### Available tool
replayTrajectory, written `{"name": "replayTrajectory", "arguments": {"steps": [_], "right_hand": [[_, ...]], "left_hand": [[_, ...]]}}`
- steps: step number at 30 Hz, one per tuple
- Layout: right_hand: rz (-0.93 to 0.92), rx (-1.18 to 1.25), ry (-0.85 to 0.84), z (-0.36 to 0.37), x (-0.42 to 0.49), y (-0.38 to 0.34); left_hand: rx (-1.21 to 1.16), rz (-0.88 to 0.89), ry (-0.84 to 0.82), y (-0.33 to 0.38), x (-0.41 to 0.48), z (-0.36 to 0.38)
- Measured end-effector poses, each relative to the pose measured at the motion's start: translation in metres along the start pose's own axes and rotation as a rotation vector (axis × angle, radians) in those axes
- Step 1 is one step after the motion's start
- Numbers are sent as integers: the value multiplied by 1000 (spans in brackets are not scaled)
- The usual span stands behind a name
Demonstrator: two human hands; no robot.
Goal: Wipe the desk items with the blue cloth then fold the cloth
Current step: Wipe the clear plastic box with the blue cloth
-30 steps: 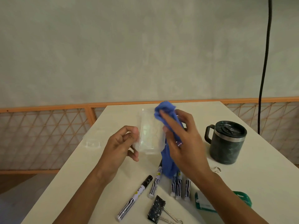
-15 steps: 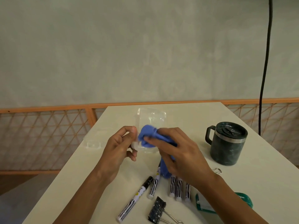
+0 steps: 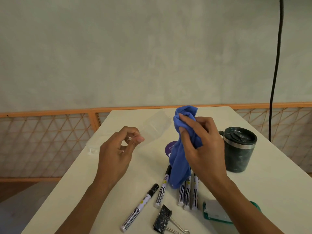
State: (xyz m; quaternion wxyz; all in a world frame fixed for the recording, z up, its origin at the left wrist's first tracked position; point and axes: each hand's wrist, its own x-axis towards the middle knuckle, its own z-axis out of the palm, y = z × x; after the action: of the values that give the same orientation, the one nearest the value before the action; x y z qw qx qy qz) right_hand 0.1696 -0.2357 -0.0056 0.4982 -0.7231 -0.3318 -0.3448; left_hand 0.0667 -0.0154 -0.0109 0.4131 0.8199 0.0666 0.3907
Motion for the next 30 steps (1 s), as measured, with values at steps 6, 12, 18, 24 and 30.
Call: {"name": "replayTrajectory", "arguments": {"steps": [6,12,18,24,30], "right_hand": [[-225,-17,-277,3,-11,-13],[-130,-99,-245,0,-4,1],[-205,11,-332,-4,-5,-8],[-296,-35,-347,-9,-3,-4],[-387,-245,-303,-13,5,5]], "left_hand": [[166,184,59,-7,0,-1],[258,325,108,-11,-1,0],[285,399,170,-13,1,-3],[169,339,121,-4,-4,2],[176,282,48,-5,-4,4]]}}
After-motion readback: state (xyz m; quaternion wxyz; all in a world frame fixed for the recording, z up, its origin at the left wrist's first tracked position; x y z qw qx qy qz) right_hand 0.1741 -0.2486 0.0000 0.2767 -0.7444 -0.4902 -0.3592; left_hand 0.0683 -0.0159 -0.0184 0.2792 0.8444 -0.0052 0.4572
